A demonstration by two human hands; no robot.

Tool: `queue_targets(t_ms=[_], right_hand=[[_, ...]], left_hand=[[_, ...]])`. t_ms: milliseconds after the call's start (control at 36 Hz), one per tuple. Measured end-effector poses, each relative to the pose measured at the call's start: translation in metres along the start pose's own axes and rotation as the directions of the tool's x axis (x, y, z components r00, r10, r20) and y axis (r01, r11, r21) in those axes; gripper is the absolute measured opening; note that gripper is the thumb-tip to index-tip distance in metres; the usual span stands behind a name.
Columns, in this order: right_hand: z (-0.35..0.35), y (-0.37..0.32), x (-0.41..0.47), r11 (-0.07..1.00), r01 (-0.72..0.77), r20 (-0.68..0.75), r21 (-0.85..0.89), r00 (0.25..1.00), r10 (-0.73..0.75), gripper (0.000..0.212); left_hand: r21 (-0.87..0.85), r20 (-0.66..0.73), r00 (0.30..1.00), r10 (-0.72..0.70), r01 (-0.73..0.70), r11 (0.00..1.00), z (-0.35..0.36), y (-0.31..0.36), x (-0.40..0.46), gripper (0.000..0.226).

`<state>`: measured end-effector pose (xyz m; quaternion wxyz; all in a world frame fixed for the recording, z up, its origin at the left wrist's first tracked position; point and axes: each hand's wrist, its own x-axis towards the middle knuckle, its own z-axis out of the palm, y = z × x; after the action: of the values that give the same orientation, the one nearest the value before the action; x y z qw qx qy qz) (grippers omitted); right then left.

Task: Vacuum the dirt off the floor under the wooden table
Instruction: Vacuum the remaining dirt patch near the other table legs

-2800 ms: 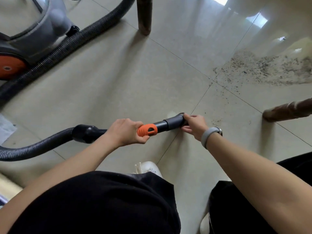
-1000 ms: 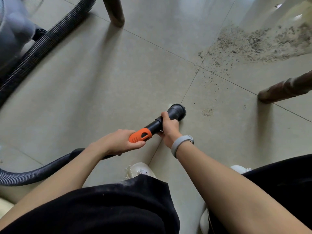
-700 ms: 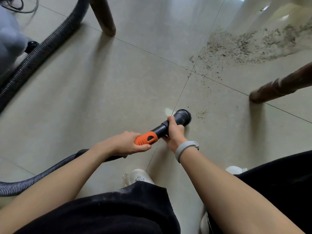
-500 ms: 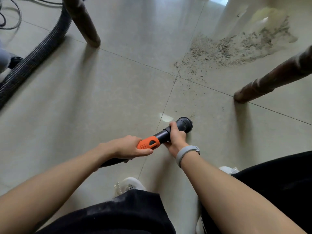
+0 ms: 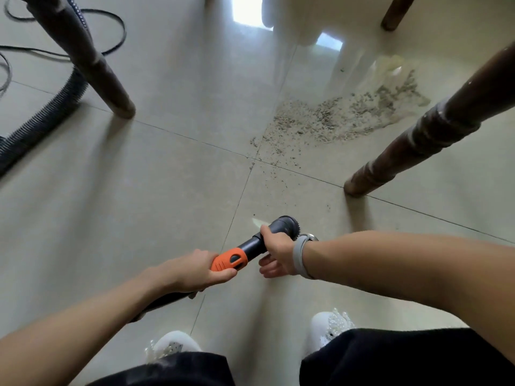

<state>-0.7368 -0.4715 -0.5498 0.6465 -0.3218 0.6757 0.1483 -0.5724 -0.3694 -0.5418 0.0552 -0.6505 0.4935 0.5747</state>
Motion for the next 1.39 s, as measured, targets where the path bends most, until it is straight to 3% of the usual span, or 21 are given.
queue_targets(t_ms=[139, 222, 306, 389, 500, 611, 722, 833, 1056, 1250, 1389], right_hand=[[-0.022, -0.004, -0.001, 0.995, 0.033, 0.053, 0.098, 0.998, -0.038, 0.048], [-0.029, -0.001, 0.002, 0.980, 0.113, -0.004, 0.166, 0.993, -0.114, 0.039], [-0.024, 0.004, 0.008, 0.931, 0.137, -0.043, 0.338, 0.991, -0.130, 0.031], [-0.014, 0.005, 0.013, 0.881, 0.133, -0.046, 0.455, 0.991, -0.126, 0.031], [-0.003, 0.003, 0.014, 0.903, 0.094, 0.010, 0.419, 0.994, -0.108, 0.023], [0.015, 0.005, 0.020, 0.911, 0.082, 0.013, 0.405, 0.995, -0.096, 0.044], [0.030, 0.010, 0.025, 0.901, 0.098, 0.010, 0.422, 0.994, -0.113, 0.048], [0.041, 0.006, 0.026, 0.909, 0.087, 0.075, 0.409, 0.989, -0.128, 0.047], [0.051, -0.016, 0.027, 0.956, 0.103, 0.180, 0.274, 0.971, -0.156, 0.041], [0.036, -0.035, 0.030, 0.925, 0.202, 0.115, 0.321, 0.961, -0.250, 0.039], [0.019, -0.011, 0.029, 0.906, 0.193, 0.023, 0.377, 0.976, -0.217, 0.038]], left_hand=[[0.007, -0.045, 0.999, 0.002, -0.002, 1.000, -0.002, 0.025, 0.003, 0.036], [0.090, -0.086, 0.996, -0.005, 0.013, 0.996, -0.005, 0.039, 0.007, 0.040], [0.206, -0.147, 0.989, 0.000, 0.031, 0.978, -0.004, 0.042, 0.010, 0.044], [0.193, -0.193, 0.981, -0.012, 0.050, 0.980, 0.003, 0.034, 0.010, 0.044], [-0.022, -0.250, 0.966, -0.070, 0.066, 0.998, 0.022, 0.017, 0.004, 0.033], [-0.203, -0.236, 0.968, -0.090, 0.041, 0.978, 0.038, 0.000, 0.000, 0.039], [-0.161, -0.248, 0.965, -0.089, 0.050, 0.986, 0.038, -0.013, -0.005, 0.048], [-0.163, -0.261, 0.958, -0.121, 0.079, 0.983, 0.035, -0.027, -0.012, 0.036], [-0.235, -0.314, 0.934, -0.167, 0.094, 0.968, 0.034, -0.041, -0.015, 0.036], [-0.222, -0.372, 0.915, -0.159, 0.079, 0.972, 0.019, -0.027, 0.007, 0.044], [-0.101, -0.306, 0.948, -0.082, 0.053, 0.993, 0.026, -0.014, 0.016, 0.030]])
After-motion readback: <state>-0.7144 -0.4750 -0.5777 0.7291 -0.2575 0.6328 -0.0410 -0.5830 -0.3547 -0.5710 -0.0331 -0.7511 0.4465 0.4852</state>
